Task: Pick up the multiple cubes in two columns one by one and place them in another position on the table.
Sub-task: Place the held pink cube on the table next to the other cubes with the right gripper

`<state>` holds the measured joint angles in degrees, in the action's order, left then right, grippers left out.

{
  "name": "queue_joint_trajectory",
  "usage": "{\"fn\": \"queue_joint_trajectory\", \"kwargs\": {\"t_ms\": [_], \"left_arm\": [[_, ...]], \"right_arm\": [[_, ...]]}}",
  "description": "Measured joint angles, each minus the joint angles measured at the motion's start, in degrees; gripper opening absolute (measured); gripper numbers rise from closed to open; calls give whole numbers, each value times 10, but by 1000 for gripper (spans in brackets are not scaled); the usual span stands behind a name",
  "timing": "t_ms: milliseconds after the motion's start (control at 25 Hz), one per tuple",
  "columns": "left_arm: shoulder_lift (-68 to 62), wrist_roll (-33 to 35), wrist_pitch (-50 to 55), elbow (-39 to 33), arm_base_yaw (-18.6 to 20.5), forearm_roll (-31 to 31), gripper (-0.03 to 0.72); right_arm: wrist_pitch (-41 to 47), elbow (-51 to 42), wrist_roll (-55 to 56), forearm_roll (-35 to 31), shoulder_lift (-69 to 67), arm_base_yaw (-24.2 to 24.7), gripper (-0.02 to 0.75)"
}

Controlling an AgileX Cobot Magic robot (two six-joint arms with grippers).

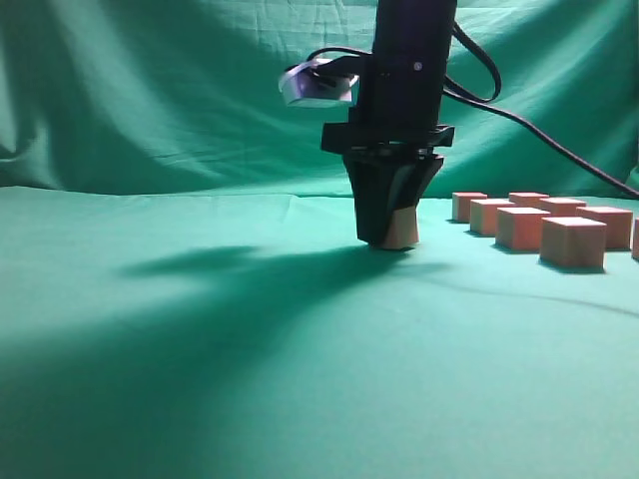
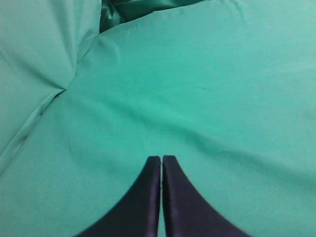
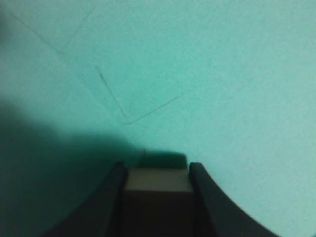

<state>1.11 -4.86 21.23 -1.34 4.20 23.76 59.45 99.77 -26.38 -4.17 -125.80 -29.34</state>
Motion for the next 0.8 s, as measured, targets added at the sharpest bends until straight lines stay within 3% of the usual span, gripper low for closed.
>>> {"fn": "queue_joint_trajectory", "kwargs": {"t_ms": [240,440,520,800], "left_arm": [[0,0,0,0,0,0,0],[0,0,0,0,0,0,0],[0,0,0,0,0,0,0],[0,0,0,0,0,0,0]], "right_arm": [[-1,1,5,1,0,0,246],[-2,8,6,1,0,0,517],[8,24,7,1,0,0,587],[102,139,37,1,1,0,582]]}}
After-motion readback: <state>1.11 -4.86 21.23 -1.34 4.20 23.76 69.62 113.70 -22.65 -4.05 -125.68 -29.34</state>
